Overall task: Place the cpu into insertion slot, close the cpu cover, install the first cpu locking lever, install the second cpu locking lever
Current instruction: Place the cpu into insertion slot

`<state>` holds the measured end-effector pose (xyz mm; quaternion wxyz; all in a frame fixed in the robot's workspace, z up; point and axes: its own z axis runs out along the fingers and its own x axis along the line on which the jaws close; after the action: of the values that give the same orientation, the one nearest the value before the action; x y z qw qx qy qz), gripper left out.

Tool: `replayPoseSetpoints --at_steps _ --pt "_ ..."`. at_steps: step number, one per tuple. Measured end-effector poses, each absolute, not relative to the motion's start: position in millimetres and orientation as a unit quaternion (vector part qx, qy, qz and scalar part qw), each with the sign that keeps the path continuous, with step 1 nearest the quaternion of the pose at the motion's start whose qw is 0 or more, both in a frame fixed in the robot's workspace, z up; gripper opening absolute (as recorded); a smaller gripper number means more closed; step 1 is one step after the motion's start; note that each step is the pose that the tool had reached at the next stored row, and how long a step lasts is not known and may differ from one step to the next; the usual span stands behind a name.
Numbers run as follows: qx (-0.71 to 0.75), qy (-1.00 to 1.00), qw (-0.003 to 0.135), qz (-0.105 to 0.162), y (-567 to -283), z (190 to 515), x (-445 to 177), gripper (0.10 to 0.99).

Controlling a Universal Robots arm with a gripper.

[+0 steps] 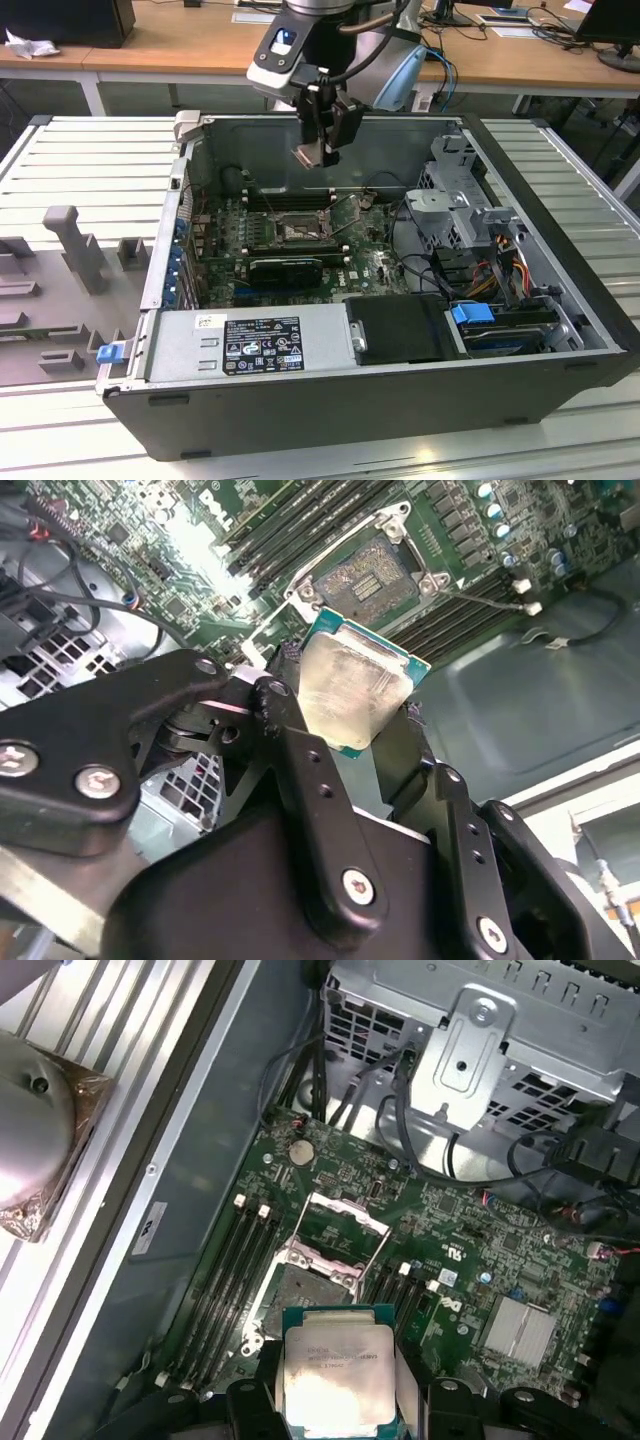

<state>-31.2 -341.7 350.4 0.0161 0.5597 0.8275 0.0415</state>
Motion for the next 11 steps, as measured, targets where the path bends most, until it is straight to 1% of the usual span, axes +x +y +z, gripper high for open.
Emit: replayPoseSetpoints --at_steps 11 --pt "0.614 0.788 0.019 0.04 -341.7 348.8 -31.1 0.533"
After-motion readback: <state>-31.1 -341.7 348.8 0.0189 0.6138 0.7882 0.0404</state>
